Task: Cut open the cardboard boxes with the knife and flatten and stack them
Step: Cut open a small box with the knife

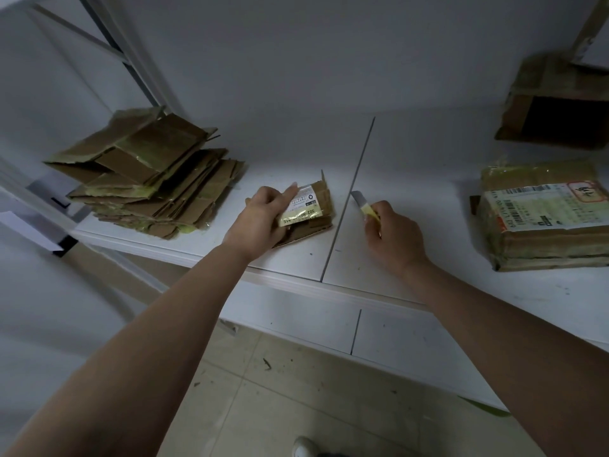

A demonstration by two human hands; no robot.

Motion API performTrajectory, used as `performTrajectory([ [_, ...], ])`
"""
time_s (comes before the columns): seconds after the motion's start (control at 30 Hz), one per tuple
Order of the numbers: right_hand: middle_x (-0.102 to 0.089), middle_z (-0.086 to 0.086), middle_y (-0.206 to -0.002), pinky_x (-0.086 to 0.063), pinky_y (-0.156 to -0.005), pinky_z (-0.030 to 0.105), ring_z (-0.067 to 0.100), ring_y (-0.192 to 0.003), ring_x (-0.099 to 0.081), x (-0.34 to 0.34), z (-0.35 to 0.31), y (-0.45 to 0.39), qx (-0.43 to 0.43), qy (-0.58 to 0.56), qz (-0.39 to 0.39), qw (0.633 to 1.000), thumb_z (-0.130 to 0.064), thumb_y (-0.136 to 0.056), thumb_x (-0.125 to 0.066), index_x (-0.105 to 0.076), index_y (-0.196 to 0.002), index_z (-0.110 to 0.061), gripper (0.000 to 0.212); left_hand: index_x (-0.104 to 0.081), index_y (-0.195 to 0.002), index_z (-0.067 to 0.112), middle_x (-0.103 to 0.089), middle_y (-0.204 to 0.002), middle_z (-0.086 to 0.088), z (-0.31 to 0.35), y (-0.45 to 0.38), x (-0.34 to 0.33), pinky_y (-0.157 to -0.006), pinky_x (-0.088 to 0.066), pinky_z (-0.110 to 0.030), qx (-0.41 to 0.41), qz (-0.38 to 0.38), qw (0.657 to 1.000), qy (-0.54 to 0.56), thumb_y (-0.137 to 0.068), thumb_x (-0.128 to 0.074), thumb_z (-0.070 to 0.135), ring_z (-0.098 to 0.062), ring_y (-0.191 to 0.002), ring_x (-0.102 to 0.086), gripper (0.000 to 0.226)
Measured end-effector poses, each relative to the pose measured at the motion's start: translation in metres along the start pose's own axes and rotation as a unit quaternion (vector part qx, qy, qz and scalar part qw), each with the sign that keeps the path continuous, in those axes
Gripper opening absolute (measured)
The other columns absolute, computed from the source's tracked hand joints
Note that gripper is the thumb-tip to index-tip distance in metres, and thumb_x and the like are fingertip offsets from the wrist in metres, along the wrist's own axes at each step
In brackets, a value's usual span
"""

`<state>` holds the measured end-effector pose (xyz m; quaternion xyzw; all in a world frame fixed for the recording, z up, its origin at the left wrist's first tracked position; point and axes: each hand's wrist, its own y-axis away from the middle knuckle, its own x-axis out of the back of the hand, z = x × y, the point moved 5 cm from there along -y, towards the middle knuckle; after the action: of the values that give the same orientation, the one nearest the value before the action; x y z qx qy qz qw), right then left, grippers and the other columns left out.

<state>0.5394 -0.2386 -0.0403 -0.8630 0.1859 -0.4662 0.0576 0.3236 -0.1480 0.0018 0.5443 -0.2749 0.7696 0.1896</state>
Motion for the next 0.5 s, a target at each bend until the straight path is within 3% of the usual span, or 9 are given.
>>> performTrajectory([
  [0.07, -0.049, 0.002, -0.070, -0.028, -0.060, 0.029, 0.028, -0.061, -0.049, 0.001, 0.000, 0.001, 0.000, -0.005, 0.006, 1.000, -0.022, -0.098, -0.043, -0.052, -0.107, -0.007, 0.020, -0.042, -0.143, 0.016, -0.055, -0.120, -0.011, 0.004, 0.003, 0.007, -0.086, -0.048, -0.037, -0.005, 0.009, 1.000, 0.016, -0.083, -0.068, 0.013, -0.028, -0.098, -0.055, 0.066],
  [0.2, -0.050, 0.003, -0.070, -0.029, -0.059, 0.029, 0.023, -0.060, -0.044, 0.001, 0.000, 0.003, 0.000, -0.015, 0.016, 1.000, -0.020, -0.097, -0.045, -0.053, -0.104, -0.006, 0.018, -0.065, -0.108, 0.013, -0.069, -0.093, -0.004, 0.017, 0.010, 0.018, -0.072, -0.045, -0.031, -0.024, 0.017, 0.998, 0.062, -0.093, -0.056, 0.031, -0.022, -0.080, -0.060, 0.025],
  [0.3, -0.049, 0.004, -0.071, -0.028, -0.059, 0.029, 0.024, -0.061, -0.044, 0.003, -0.001, 0.004, 0.000, -0.021, 0.028, 0.999, -0.018, -0.096, -0.047, -0.053, -0.105, -0.005, 0.017, -0.065, -0.081, 0.013, -0.057, -0.067, 0.000, 0.010, 0.008, 0.022, -0.063, -0.039, -0.029, 0.062, -0.004, 0.984, 0.166, -0.099, -0.050, 0.036, -0.015, -0.065, -0.052, 0.032],
  [0.37, -0.050, 0.006, -0.072, -0.030, -0.058, 0.029, 0.028, -0.062, -0.048, 0.003, -0.001, 0.004, 0.001, -0.032, 0.031, 0.999, -0.017, -0.096, -0.047, -0.053, -0.104, -0.004, 0.016, -0.063, -0.082, 0.010, -0.057, -0.071, -0.007, 0.005, 0.005, 0.026, -0.065, -0.038, -0.028, 0.088, -0.004, 0.979, 0.185, -0.098, -0.051, 0.037, -0.015, -0.068, -0.051, 0.034],
  [0.5, -0.053, 0.009, -0.078, -0.038, -0.058, 0.033, 0.033, -0.071, -0.056, 0.003, -0.004, 0.002, -0.029, -0.097, 0.045, 0.994, -0.011, -0.094, -0.048, -0.050, -0.107, -0.003, 0.016, -0.047, -0.114, 0.018, -0.056, -0.080, -0.003, 0.003, -0.001, 0.027, -0.068, -0.044, -0.026, 0.111, 0.011, 0.966, 0.234, -0.098, -0.054, 0.027, -0.013, -0.074, -0.055, 0.020],
])
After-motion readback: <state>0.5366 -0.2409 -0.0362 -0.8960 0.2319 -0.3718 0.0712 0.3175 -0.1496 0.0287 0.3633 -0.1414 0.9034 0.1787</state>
